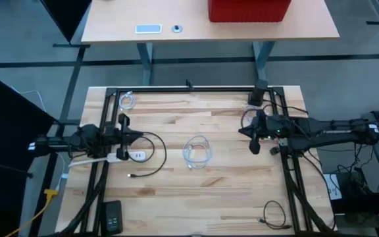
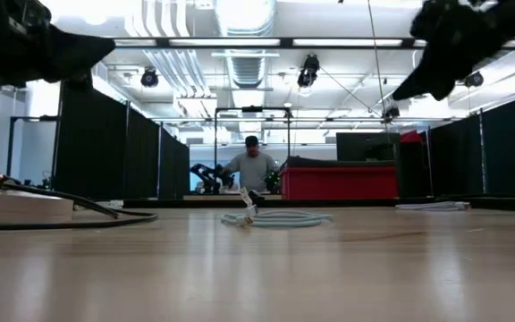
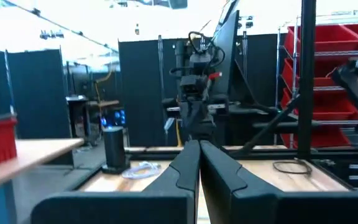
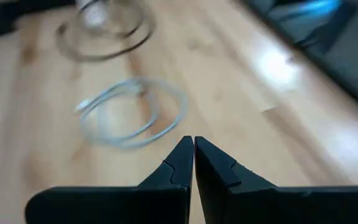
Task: Insert USB
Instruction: Insert the black charger cable into the black charger adapter
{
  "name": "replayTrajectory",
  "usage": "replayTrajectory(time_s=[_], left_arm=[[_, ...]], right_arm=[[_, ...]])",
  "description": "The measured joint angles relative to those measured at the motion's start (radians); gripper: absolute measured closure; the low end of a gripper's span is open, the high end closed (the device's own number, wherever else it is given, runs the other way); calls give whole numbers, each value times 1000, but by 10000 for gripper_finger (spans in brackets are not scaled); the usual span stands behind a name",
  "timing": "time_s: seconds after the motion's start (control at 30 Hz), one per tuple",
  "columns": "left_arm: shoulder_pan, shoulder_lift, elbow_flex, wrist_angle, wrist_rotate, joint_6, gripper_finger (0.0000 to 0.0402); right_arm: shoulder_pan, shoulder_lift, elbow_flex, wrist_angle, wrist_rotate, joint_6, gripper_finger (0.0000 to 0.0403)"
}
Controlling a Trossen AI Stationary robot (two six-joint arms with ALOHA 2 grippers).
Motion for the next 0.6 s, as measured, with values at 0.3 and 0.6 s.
replayTrajectory(time_s=[0.3,0.6], left_arm=[[0,298,35,365,-57,91,369],[1,764,315,210,-141,60,262]], right_arm=[[0,182,317,-448,-50,-45,266],[94,312,325,-500,-128,-13,133]])
